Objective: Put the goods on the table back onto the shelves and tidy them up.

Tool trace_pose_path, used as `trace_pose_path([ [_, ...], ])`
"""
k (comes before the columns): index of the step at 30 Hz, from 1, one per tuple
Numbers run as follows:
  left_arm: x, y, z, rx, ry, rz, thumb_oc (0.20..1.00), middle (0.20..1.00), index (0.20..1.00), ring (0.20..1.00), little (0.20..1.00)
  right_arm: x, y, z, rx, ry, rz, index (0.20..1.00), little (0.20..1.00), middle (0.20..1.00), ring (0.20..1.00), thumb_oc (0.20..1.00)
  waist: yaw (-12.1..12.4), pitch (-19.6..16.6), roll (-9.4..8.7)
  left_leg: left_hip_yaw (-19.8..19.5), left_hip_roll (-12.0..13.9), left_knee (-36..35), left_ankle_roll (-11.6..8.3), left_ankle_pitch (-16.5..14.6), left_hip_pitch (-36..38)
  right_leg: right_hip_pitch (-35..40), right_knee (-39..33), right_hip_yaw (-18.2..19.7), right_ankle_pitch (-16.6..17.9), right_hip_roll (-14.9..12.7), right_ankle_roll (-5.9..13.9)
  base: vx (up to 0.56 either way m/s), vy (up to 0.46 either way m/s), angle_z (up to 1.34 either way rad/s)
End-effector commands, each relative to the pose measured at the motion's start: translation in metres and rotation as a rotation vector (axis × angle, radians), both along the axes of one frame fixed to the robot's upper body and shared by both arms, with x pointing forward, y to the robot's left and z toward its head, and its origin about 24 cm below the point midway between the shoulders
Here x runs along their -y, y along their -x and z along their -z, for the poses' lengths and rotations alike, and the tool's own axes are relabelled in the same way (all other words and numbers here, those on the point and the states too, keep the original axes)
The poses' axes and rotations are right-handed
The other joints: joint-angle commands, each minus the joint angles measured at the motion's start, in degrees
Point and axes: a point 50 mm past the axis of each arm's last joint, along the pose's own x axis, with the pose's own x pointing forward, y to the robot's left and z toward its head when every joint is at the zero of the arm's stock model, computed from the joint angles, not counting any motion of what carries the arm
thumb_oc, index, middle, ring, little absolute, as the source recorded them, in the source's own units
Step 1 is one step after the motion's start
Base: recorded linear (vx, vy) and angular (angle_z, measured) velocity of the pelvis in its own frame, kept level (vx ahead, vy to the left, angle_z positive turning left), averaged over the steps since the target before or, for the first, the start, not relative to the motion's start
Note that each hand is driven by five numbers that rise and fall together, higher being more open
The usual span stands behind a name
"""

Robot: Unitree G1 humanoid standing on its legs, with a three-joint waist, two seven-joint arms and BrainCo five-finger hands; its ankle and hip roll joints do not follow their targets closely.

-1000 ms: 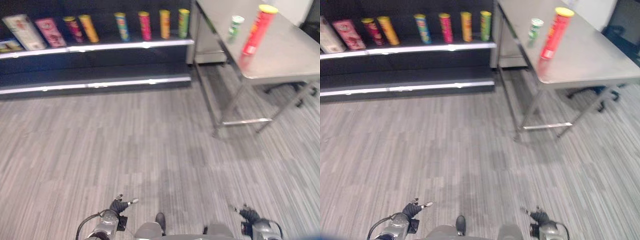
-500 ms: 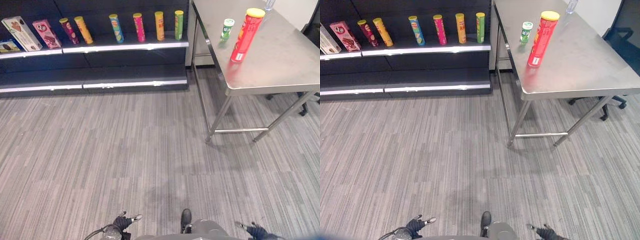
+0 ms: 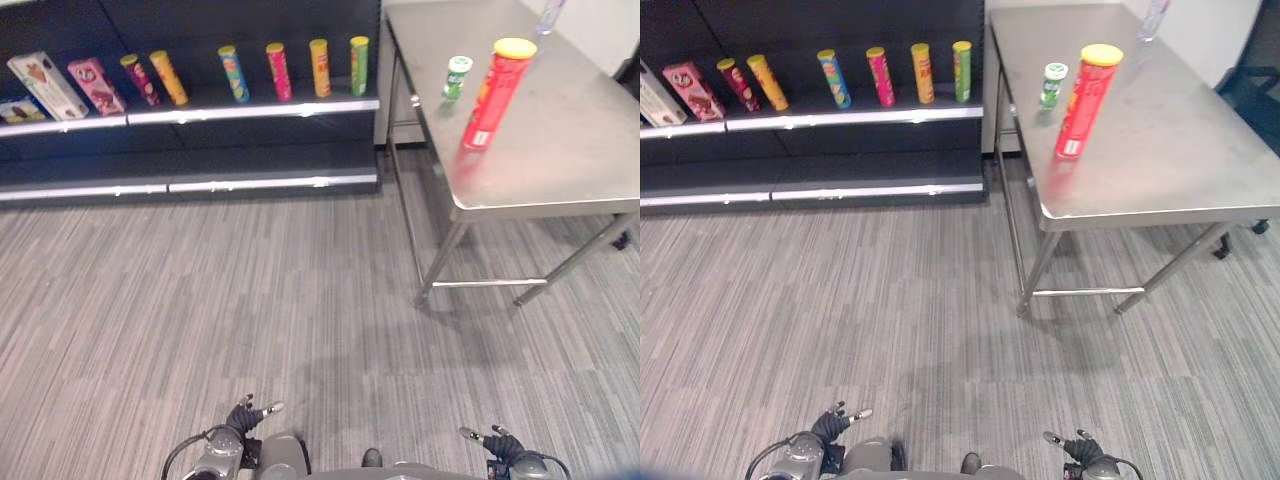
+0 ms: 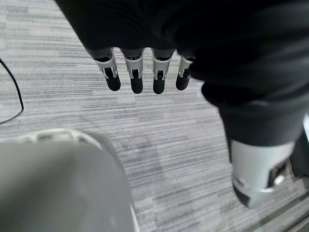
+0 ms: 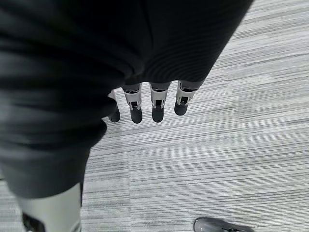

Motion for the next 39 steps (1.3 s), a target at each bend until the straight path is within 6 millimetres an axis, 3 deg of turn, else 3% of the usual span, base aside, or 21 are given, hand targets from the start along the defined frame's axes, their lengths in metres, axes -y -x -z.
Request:
trace_pose_path([
  [1,0.001,0.007,0.003,-0.017,0.009,-0.032,1.000,1.000,1.000,1.000,1.000,0.020,0.011,-0.004,-0.014,0.057,0.023,1.000,1.000,1.000,1.000,1.000,2.72,0.45,1.06,-0.49,1.41,-6.82,-2.71,3.40,-0.30,3.03,3.77,5.17,-7.38,-1.80,11.02,0.53,0.127,-0.38],
  [4,-0.001,0.010,0.004,-0.024,0.004,-0.046,1.000,1.000,1.000,1.000,1.000,0.019,0.014,-0.003,-0.030,0.060,0.012,1.000,1.000,1.000,1.000,1.000,3.29,0.61,0.99,0.62,2.62,-6.93,-3.29,4.87,-1.74,5.43,3.32,7.28,-8.80,-2.33,11.39,0.35,0.132,-0.36],
  [5,-0.002,0.013,0.004,-0.031,0.006,-0.056,1.000,1.000,1.000,1.000,1.000,0.015,0.014,-0.001,-0.038,0.052,-0.012,1.000,1.000,1.000,1.000,1.000,3.84,0.04,1.46,0.76,3.82,-7.44,-3.77,6.13,-1.06,6.74,2.96,9.71,-9.24,-2.82,11.94,0.35,0.221,-0.70],
  [7,-0.002,0.014,0.004,-0.031,0.008,-0.062,1.000,1.000,1.000,1.000,1.000,0.013,0.013,-0.001,-0.044,0.054,-0.032,1.000,1.000,1.000,1.000,1.000,4.43,-0.63,1.75,0.00,4.54,-7.37,-4.35,8.70,-0.55,6.56,2.86,10.50,-9.42,-4.03,12.83,0.37,0.282,-0.77],
  [10,-0.005,0.010,0.003,-0.020,0.006,-0.071,1.000,1.000,1.000,1.000,1.000,0.009,0.008,0.000,-0.041,0.042,-0.043,1.000,1.000,1.000,1.000,1.000,5.08,-1.22,1.22,1.01,4.35,-5.75,-3.62,8.70,0.31,5.80,3.35,10.70,-9.04,-6.25,14.20,0.25,0.202,-0.54],
  [11,-0.008,0.005,0.001,-0.008,-0.010,-0.065,1.000,1.000,1.000,1.000,1.000,0.003,0.005,0.001,-0.039,0.029,-0.063,1.000,1.000,1.000,1.000,1.000,5.22,-2.33,0.36,2.52,3.95,-4.41,-2.70,7.12,0.97,4.59,4.78,10.26,-7.46,-8.63,15.82,0.23,0.157,-0.21],
  [12,-0.009,0.005,0.000,-0.008,-0.011,-0.065,1.000,1.000,1.000,1.000,1.000,0.002,0.005,0.001,-0.039,0.028,-0.063,1.000,1.000,1.000,1.000,1.000,5.33,-2.43,0.08,2.74,3.75,-4.28,-2.64,6.94,0.92,4.47,4.88,10.34,-7.62,-8.93,15.93,0.36,0.265,-0.29],
  [14,-0.013,-0.009,-0.006,0.038,-0.020,-0.068,1.000,1.000,1.000,1.000,1.000,0.000,0.000,0.000,-0.021,0.020,-0.065,1.000,1.000,1.000,1.000,1.000,5.07,-2.21,-0.79,3.38,1.35,-3.27,-0.12,3.41,2.97,-0.45,13.80,11.60,-2.66,-12.06,17.39,0.22,0.231,-0.19],
  [18,-0.020,-0.022,-0.013,0.082,-0.042,-0.065,1.000,1.000,1.000,1.000,1.000,0.000,-0.010,-0.003,0.010,0.028,-0.069,1.000,1.000,1.000,1.000,1.000,3.75,0.20,0.12,3.01,0.02,-3.51,2.31,0.93,5.83,-10.15,29.15,14.19,5.94,-12.64,15.74,0.09,0.165,0.01],
  [19,-0.020,-0.022,-0.013,0.082,-0.042,-0.065,1.000,1.000,1.000,1.000,1.000,0.000,-0.010,-0.003,0.010,0.028,-0.069,1.000,1.000,1.000,1.000,1.000,3.76,0.20,0.11,3.02,0.01,-3.52,2.31,0.93,5.83,-10.16,29.17,14.20,5.93,-12.65,15.75,0.17,0.077,0.11],
  [20,-0.023,-0.023,-0.014,0.082,-0.054,-0.058,1.000,1.000,1.000,1.000,1.000,-0.002,-0.009,-0.002,0.008,0.027,-0.078,1.000,1.000,1.000,1.000,1.000,4.23,0.28,0.36,2.99,0.09,-3.31,2.36,-0.17,6.71,-10.63,26.92,11.15,5.92,-14.29,15.47,0.22,0.044,0.06],
  [23,-0.020,-0.025,-0.014,0.086,-0.050,-0.042,1.000,1.000,1.000,1.000,1.000,-0.003,-0.006,-0.001,-0.001,0.023,-0.076,1.000,1.000,1.000,1.000,1.000,2.93,-0.44,0.44,2.67,-0.91,-4.08,2.33,-1.56,8.71,-13.12,19.15,7.53,1.65,-12.03,15.74,0.25,0.058,0.02],
  [27,-0.017,-0.025,-0.013,0.070,-0.052,-0.012,1.000,1.000,1.000,1.000,1.000,-0.006,-0.004,0.001,-0.016,0.012,-0.085,1.000,1.000,1.000,1.000,1.000,0.18,1.04,0.23,1.58,-3.60,-4.56,3.01,-4.32,12.63,-18.46,8.60,8.15,2.31,-5.58,15.92,0.19,0.021,0.06],
  [31,-0.012,-0.019,-0.009,0.046,-0.040,-0.002,1.000,1.000,1.000,1.000,1.000,-0.005,0.004,0.003,-0.040,0.016,-0.083,1.000,1.000,1.000,1.000,1.000,0.37,1.37,-0.38,0.18,-4.40,-4.48,2.71,-5.08,13.96,-15.13,5.10,8.73,3.10,-4.72,15.41,0.13,-0.065,0.39],
  [39,-0.007,-0.011,-0.004,0.017,-0.034,0.004,1.000,1.000,1.000,1.000,1.000,0.005,-0.004,-0.003,0.006,0.038,-0.043,1.000,1.000,1.000,1.000,1.000,0.21,-0.56,0.05,0.48,-1.92,-5.21,0.92,-5.70,17.33,-11.44,5.19,5.89,1.97,-3.68,13.64,0.13,-0.122,0.07],
])
